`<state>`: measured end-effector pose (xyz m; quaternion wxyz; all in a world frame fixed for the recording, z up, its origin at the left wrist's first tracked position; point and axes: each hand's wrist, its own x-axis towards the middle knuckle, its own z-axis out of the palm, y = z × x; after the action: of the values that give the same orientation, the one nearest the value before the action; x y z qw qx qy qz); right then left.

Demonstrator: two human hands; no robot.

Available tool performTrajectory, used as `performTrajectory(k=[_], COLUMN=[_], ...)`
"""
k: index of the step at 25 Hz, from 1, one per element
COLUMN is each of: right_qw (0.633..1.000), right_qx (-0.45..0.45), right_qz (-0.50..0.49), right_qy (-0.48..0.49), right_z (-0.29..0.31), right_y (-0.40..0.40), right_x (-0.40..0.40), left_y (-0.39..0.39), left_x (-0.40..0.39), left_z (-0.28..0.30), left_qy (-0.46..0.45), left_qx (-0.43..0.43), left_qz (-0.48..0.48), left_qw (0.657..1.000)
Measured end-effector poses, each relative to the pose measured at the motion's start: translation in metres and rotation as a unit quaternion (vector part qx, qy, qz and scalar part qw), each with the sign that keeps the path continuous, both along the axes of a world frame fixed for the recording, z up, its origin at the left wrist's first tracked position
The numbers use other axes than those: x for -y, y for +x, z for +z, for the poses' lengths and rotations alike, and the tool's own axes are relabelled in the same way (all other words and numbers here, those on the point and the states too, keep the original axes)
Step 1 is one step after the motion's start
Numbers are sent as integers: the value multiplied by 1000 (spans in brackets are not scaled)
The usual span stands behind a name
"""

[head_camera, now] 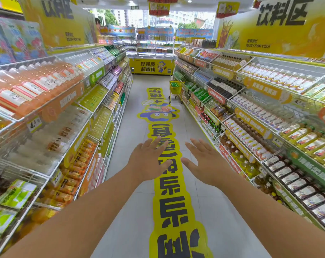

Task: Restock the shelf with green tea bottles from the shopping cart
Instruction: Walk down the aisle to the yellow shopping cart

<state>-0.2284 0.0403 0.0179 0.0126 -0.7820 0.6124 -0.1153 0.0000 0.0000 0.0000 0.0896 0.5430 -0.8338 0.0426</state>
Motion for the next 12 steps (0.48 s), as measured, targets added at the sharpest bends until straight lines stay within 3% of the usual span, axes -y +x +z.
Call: performTrajectory(k=[12], right_qw=[1000], right_qx=[-27], right_qz=[-4], right_qy=[3], right_z=[-18], right_y=[-29], right_x=[105], left_y=[-23], left_x=[107], left_z=[-21], left_qy=[-1], left_qx=[17], left_qz=[13], left_qw=[1000])
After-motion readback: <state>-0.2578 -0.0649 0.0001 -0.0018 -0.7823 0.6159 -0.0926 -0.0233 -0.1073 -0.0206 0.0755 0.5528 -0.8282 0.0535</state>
